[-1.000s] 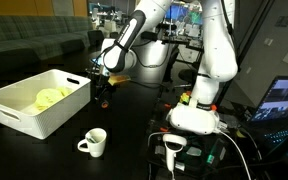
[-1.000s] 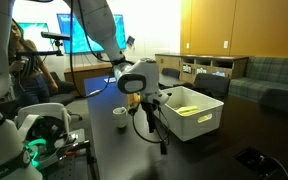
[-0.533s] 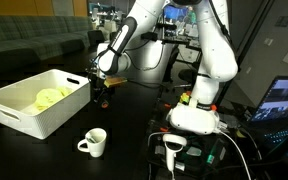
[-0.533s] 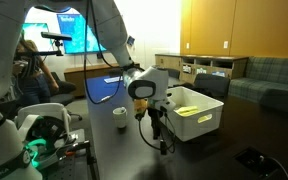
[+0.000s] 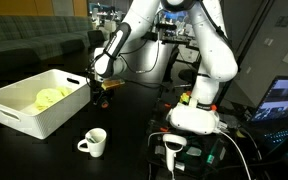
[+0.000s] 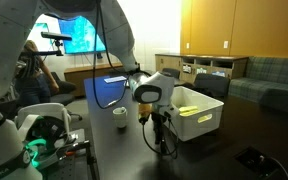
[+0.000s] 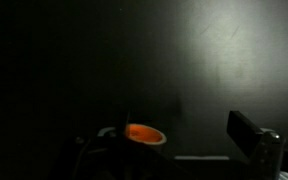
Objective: Pick up the white towel and put it in the basket , pick up the marker and put it in the cup, then, pick up the yellow towel and put it in the basket, and finally pick up the masking tape and put it in the cup
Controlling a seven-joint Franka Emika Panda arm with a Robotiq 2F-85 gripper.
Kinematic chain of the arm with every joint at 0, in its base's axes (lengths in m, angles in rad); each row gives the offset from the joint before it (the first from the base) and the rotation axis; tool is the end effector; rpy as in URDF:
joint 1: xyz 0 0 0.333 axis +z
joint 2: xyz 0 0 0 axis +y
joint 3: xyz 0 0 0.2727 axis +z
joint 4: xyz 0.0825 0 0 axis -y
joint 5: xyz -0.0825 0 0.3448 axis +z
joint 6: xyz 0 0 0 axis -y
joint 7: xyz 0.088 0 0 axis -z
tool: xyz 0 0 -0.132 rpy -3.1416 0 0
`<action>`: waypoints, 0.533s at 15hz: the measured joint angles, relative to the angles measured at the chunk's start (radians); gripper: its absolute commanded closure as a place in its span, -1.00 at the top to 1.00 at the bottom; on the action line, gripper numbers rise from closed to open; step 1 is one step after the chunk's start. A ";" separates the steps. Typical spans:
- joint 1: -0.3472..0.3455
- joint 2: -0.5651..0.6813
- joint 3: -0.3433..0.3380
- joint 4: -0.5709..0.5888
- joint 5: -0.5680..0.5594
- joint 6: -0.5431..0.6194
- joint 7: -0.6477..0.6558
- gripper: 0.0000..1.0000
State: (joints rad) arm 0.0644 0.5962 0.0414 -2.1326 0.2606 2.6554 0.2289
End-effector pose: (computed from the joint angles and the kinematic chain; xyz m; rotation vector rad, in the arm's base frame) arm 0.5103 0.0520 0.0914 -2.9661 0.5469 0.1456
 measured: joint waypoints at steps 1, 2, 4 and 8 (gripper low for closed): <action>0.000 0.008 -0.003 0.007 0.000 -0.006 0.002 1.00; 0.000 0.014 -0.007 0.013 0.000 -0.011 0.004 1.00; 0.000 0.024 -0.012 0.023 0.000 -0.016 0.007 1.00; 0.000 0.041 -0.025 0.043 -0.005 -0.016 0.019 1.00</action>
State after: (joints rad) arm 0.0648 0.6376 0.0163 -2.0898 0.2553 2.6391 0.2479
